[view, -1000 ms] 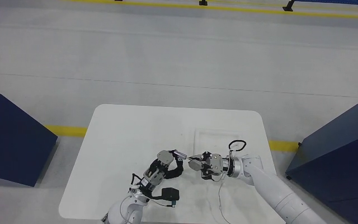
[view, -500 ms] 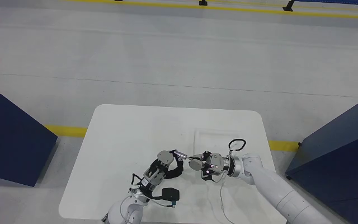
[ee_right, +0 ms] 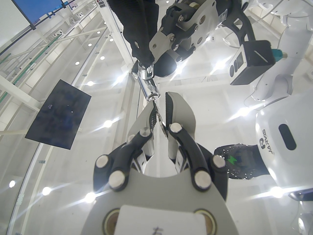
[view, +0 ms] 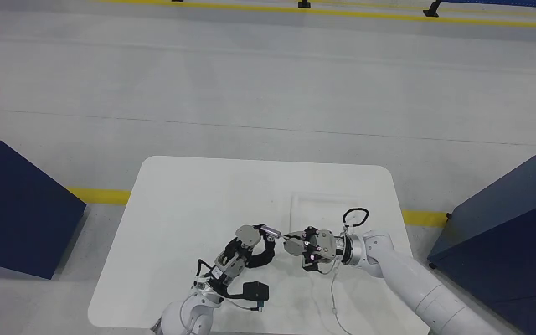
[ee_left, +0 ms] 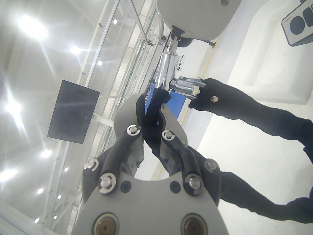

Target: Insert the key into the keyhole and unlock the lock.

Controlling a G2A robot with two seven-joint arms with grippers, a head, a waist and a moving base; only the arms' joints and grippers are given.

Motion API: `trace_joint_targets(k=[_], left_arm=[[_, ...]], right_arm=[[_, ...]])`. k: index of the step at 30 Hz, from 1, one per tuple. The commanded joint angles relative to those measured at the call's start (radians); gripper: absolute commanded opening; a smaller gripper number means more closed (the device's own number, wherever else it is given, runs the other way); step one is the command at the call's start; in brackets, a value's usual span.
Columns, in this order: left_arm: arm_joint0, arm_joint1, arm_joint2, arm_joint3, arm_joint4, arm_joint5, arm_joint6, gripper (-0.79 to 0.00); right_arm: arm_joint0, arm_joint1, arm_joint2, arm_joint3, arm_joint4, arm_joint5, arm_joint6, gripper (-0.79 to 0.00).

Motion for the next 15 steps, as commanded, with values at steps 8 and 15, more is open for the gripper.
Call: trace_joint_targets(k=[8,15], left_arm=[[-0.005,-0.001,0.003,0.008,0.026,0.046,0.02,-0.785],[-0.005,-0.003,0.004,0.013,0.026,0.055,0.025,-0.785]], right_arm=[[0.006,0.005,-0.022,-0.004,0.038,0.0,0.0,-0.785],[0.015,0.01,-0.032,-0.005,0.051,0.0,0.0,-0.785]])
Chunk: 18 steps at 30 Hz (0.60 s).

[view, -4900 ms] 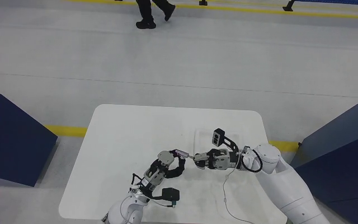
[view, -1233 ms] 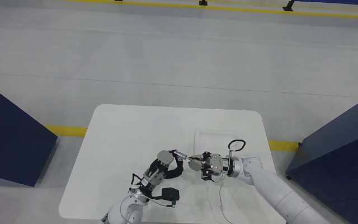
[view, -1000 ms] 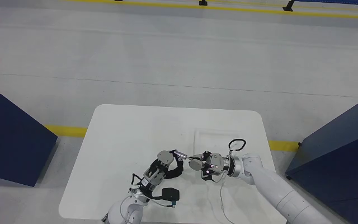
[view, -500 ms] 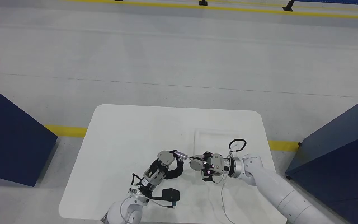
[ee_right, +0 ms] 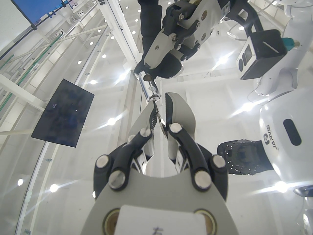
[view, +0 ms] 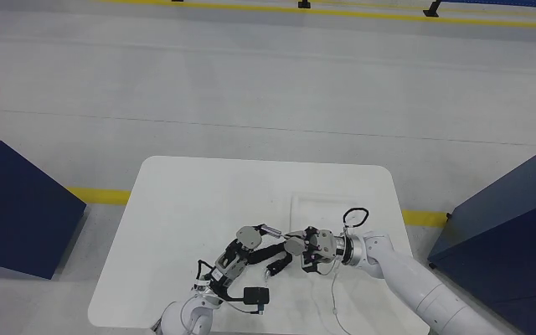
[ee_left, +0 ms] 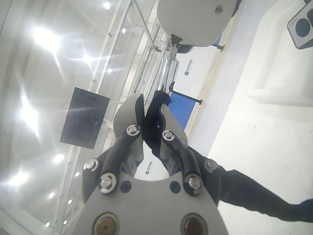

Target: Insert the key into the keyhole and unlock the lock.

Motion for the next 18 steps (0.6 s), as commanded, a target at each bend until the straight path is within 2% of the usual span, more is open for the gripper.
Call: trace_joint_targets(k=[1,15,16,17,18], left_arm=[[0.0,0.0,0.0,0.0,-0.003,-0.001,-0.002,-0.785],[0.007,-0.002,-0.006,-0.014,-0.033,-0.012,0.001,-0.785],[0.007,-0.001,-0.007,-0.015,-0.034,-0.012,0.001,-0.785],[0.007,-0.001,-0.008,-0.015,-0.035,-0.012,0.001,-0.785],[0.008,-0.001,-0.009,-0.016,-0.035,-0.012,0.001,-0.785]], right_arm=[[0.001,0.001,0.001,-0.001,0.001,0.0,0.0,-0.785],[-0.017,0.007,0.057,-0.031,-0.051,0.0,0.0,-0.785],[-0.019,0.006,0.06,-0.032,-0.052,0.0,0.0,-0.668],[-0.019,0.007,0.066,-0.032,-0.058,-0.002,0.002,-0.471],[-0.022,0.007,0.071,-0.033,-0.064,-0.005,0.005,-0.36]])
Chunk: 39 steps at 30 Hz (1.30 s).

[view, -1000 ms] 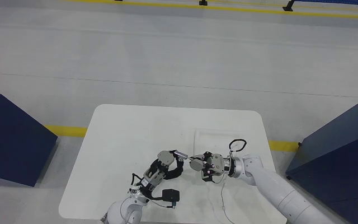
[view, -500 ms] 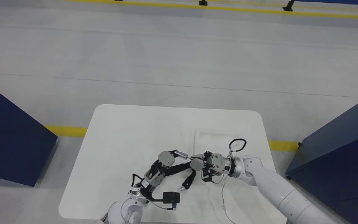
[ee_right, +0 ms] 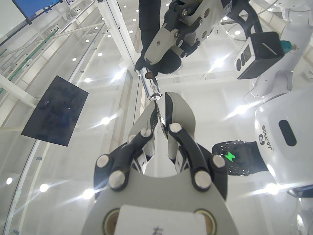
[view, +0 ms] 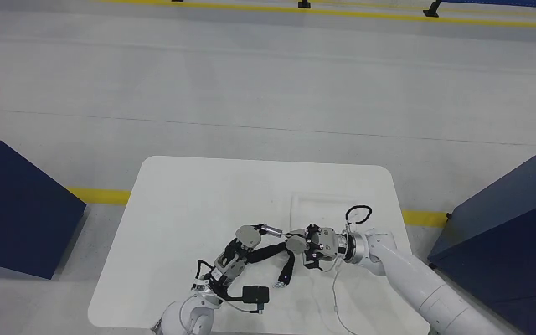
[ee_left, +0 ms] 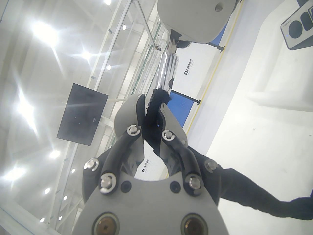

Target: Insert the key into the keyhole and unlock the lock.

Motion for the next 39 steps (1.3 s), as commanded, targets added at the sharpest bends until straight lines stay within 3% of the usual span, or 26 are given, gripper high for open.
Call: trace_joint_targets(k=[1,12,27,39], left_arm=[[0.001,0.0,-0.001,-0.001,0.0,0.0,0.0,-0.785],[0.0,-0.002,-0.001,0.002,-0.003,0.006,0.002,-0.785],[-0.005,-0.005,0.001,0.019,0.003,0.018,0.004,-0.785],[-0.009,-0.007,0.001,0.029,0.009,0.018,-0.001,-0.785]], right_arm=[[-0.003,0.001,0.012,-0.001,-0.015,-0.008,0.008,0.0],[-0.05,0.026,0.082,-0.017,-0.102,-0.07,0.07,0.0],[-0.167,0.113,0.257,-0.026,-0.293,-0.315,0.315,0.0],[-0.265,0.165,0.372,-0.064,-0.284,-0.341,0.341,0.0]])
